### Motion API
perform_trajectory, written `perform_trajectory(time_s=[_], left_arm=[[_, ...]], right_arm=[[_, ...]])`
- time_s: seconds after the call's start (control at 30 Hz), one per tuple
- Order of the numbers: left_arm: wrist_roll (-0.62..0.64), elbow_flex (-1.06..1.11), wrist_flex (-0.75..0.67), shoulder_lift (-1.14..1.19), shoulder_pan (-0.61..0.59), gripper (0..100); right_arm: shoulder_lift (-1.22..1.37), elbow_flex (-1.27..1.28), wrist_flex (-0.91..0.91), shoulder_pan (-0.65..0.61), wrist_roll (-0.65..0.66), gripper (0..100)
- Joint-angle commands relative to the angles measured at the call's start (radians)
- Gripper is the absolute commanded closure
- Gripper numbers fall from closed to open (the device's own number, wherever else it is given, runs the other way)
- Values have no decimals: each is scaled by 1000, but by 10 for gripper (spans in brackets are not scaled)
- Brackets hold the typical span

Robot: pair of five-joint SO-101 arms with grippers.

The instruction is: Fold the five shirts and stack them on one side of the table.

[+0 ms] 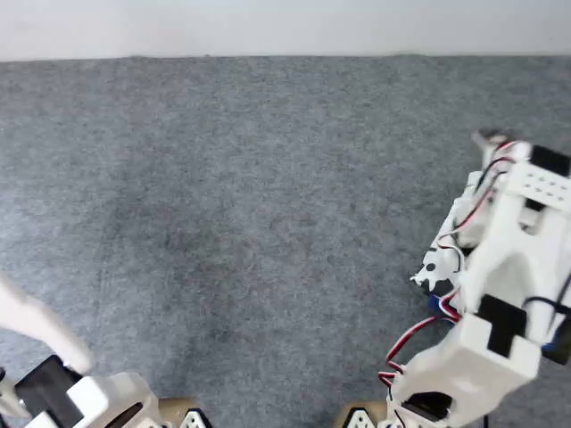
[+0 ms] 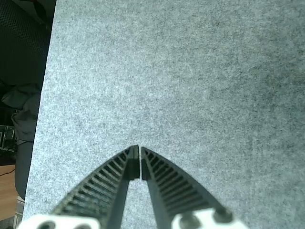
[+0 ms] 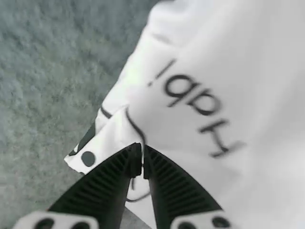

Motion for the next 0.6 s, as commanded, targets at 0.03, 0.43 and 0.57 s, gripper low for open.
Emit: perform_trajectory(time_s=[0.03,0.43,0.57], left_arm=[[-11,-35,18,-44,5,986],[-11,-35,18,-44,2,986],[-11,-35,18,-44,2,986]], right_arm=[[-94,-144,-87,31,-8,988],[148,-54,-539,4,-6,988],[116,-109,-432,4,-6,988]])
